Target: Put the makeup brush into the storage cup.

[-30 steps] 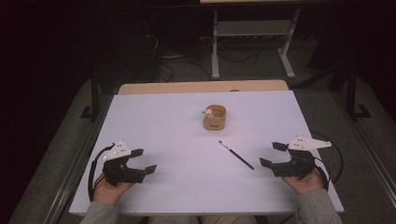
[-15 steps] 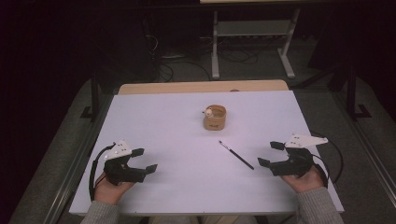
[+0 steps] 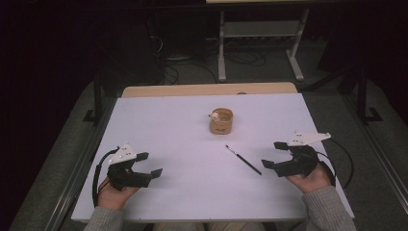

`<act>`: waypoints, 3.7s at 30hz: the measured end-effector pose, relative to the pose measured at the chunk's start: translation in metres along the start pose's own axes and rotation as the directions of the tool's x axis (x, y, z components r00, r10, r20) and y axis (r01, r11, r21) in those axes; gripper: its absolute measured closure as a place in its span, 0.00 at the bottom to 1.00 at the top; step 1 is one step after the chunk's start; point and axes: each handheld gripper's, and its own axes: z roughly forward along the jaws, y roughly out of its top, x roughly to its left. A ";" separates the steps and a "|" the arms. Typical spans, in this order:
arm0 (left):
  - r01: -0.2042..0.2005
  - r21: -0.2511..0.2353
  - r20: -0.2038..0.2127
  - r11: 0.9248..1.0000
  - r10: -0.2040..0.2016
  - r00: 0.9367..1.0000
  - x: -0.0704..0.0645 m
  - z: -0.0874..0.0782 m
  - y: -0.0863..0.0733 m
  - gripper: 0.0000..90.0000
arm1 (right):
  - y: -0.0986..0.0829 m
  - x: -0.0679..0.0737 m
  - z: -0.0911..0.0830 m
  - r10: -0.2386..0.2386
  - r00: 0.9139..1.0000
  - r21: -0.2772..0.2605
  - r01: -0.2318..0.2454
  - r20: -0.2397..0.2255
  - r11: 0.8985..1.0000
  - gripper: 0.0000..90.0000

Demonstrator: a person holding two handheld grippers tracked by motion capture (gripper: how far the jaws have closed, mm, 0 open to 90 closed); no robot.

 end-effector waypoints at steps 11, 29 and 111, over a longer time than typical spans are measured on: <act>0.007 -0.002 0.000 1.000 -0.007 1.000 0.000 0.000 0.000 0.21 | 0.028 0.001 0.019 -0.030 0.999 0.084 0.031 -0.011 0.996 0.28; 0.015 -0.003 0.006 1.000 -0.015 1.000 0.001 -0.002 0.001 0.21 | 0.061 -0.001 0.052 -0.020 0.999 0.204 0.026 -0.027 0.979 0.34; 0.017 -0.005 0.022 1.000 -0.017 1.000 0.001 0.000 0.002 0.23 | 0.040 0.006 0.131 -0.056 0.998 0.472 0.066 -0.035 0.879 0.93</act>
